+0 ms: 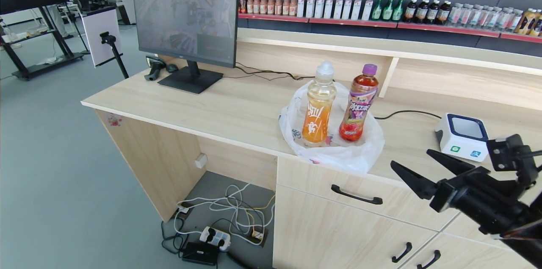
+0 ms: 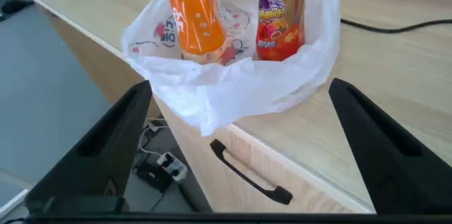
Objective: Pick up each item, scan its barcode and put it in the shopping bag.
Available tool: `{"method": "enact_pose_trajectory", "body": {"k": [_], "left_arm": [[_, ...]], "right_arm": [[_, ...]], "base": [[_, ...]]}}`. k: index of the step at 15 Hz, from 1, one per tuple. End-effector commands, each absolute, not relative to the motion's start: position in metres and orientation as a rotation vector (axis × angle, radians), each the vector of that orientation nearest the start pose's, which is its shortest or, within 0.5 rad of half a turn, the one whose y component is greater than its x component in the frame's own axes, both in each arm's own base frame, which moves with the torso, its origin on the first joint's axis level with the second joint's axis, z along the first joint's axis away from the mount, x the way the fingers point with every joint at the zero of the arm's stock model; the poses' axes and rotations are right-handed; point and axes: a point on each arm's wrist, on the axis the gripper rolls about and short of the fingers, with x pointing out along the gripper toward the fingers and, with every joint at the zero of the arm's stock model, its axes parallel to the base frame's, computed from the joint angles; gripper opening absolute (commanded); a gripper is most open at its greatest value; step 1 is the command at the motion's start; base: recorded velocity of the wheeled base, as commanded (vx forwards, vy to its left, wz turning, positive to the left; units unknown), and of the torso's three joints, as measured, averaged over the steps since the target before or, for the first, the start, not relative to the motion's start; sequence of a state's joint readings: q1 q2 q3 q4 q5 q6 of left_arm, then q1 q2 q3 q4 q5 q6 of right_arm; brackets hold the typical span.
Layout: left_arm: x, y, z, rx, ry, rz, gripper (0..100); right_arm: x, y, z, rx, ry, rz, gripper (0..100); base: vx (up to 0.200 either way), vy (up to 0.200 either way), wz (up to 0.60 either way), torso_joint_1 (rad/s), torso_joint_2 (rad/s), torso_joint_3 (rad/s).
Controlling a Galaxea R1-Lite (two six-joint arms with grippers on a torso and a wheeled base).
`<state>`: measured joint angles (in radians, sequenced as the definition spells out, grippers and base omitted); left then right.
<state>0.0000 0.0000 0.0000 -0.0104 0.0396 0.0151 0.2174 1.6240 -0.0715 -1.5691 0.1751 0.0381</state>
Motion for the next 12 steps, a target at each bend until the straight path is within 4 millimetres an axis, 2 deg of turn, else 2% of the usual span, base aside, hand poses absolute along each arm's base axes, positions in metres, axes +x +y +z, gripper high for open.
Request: {"method": "enact_pose_trajectory", "body": {"k": [1, 5, 7, 10, 12], "left_arm": [[-0.023, 0.001, 0.077, 0.017, -0.010, 0.040, 0], [-0.023, 0.001, 0.077, 0.015, -0.010, 0.040, 0], [-0.023, 0.001, 0.077, 0.015, -0.010, 0.040, 0], [-0.023, 0.001, 0.077, 0.015, -0.010, 0.040, 0], [-0.023, 0.001, 0.077, 0.015, -0.010, 0.040, 0]], "right_arm": [[0.152, 0.040, 0.150, 0.023, -0.143, 0.401, 100], [0.132, 0.037, 0.167, -0.011, -0.257, 0.391, 100], [0.111, 0.032, 0.168, -0.053, -0.238, 0.404, 100], [0.055, 0.019, 0.146, -0.089, -0.089, 0.463, 100], [0.010, 0.007, 0.114, -0.122, 0.039, 0.470, 100]], "base": [[0.000, 0.000, 0.00, 0.000, 0.00, 0.000], [0.000, 0.000, 0.00, 0.000, 0.00, 0.000], [0.000, 0.000, 0.00, 0.000, 0.00, 0.000], [0.000, 0.000, 0.00, 0.000, 0.00, 0.000], [0.000, 0.000, 0.00, 0.000, 0.00, 0.000]]}}
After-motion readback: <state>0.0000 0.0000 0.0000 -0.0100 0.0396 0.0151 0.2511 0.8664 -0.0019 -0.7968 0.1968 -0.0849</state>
